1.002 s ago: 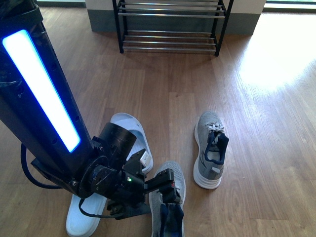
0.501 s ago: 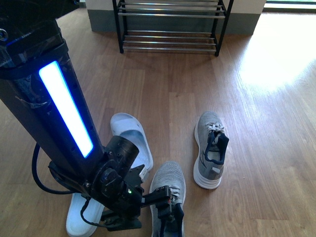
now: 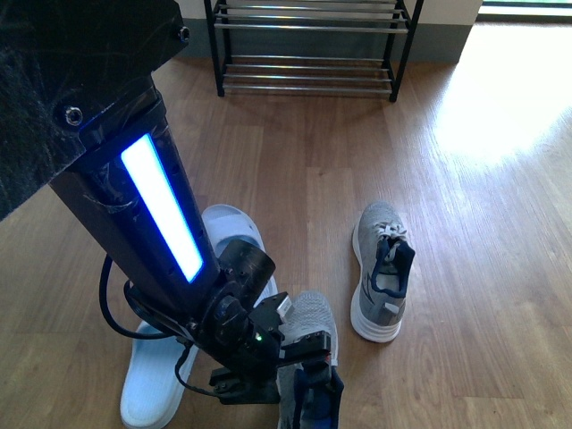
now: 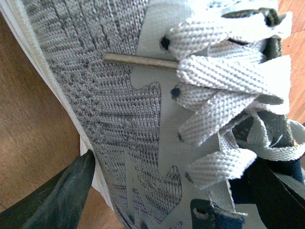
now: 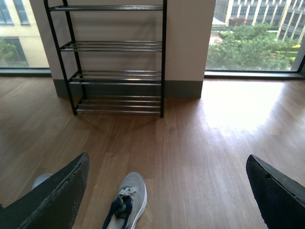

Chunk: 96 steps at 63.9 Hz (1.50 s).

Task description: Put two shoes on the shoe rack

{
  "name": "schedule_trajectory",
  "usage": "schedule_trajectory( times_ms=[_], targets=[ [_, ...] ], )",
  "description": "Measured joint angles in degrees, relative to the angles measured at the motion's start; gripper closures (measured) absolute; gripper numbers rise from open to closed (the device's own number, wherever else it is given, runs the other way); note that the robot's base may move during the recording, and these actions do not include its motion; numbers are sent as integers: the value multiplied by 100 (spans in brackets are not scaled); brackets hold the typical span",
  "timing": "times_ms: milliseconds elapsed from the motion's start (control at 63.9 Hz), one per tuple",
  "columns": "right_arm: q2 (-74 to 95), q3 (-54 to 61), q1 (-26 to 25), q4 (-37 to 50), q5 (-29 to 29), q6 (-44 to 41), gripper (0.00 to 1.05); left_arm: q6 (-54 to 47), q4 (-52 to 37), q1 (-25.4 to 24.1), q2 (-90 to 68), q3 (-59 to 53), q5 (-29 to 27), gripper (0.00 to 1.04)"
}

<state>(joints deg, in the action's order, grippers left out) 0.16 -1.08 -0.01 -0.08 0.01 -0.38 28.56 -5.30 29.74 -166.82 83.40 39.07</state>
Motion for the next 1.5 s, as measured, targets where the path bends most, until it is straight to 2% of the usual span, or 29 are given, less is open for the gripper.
schedule_trajectory(
  times_ms=[266,407,438,485,658,830,861,986,1221,1346,1503],
  targets=[
    [0,0,0,0,0,0,9,-96,684,4,-188,461,-282,9],
    [0,0,0,0,-2,0,9,-219,763,4,-214,525,-348,9],
    [0,0,0,0,0,0,9,-321,800,15,-269,610,-636,9],
    [0,0,0,0,-4,0,9,-407,804,44,-396,688,-782,9],
    [0,0,0,0,-2,0,9,-573,807,55,-581,691,-833,10],
    [0,0,0,0,0,0,9,-691,743,68,-575,702,-901,36],
    [0,0,0,0,-2,0,9,-691,721,70,-570,697,-885,45],
    [0,0,0,0,0,0,9,-682,664,70,-529,634,-929,62],
    [0,0,0,0,0,0,9,-584,358,-61,15,-39,-1504,93],
    [0,0,0,0,-2,0,9,-605,212,-256,501,-514,-1781,97],
    [0,0,0,0,0,0,9,-796,-83,-505,1523,-1279,-2393,98]
  ],
)
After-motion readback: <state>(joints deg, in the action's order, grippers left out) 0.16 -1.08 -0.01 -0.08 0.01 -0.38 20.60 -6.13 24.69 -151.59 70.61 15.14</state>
